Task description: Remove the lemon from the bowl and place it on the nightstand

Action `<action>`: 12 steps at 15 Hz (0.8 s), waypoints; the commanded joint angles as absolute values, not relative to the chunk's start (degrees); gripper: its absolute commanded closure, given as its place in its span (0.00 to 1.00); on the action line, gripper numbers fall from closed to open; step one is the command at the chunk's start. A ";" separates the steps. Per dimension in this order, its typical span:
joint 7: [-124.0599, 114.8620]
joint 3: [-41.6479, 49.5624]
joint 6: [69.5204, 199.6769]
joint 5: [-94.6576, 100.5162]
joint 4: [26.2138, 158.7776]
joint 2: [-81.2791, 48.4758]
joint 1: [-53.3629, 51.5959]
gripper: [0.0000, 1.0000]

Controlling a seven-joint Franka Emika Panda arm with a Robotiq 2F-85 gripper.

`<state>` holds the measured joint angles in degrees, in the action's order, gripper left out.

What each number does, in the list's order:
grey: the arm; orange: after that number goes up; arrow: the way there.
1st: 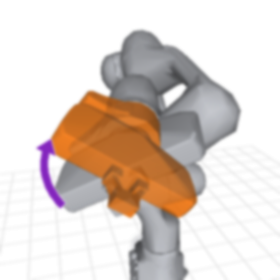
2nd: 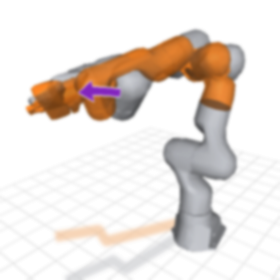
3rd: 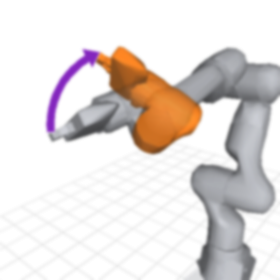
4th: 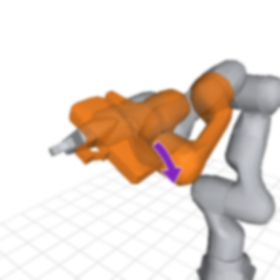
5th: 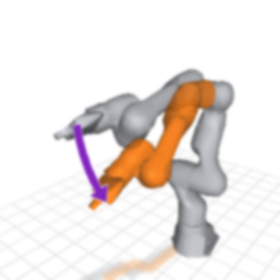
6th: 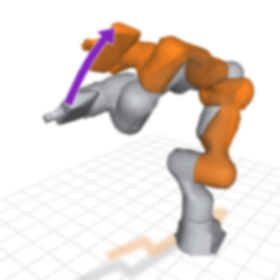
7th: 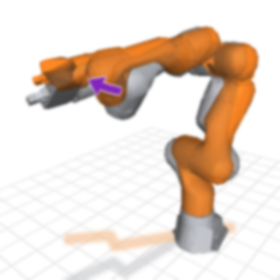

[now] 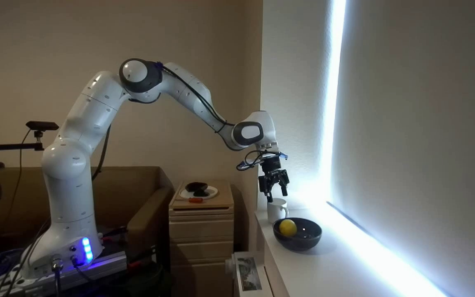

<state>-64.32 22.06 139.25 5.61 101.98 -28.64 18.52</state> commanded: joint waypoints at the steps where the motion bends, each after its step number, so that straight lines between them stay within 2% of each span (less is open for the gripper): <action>1: -67.43 20.52 135.26 -4.58 92.84 -35.64 20.95 0.00; 12: -88.36 21.12 124.04 -13.76 78.69 -47.19 23.45 0.00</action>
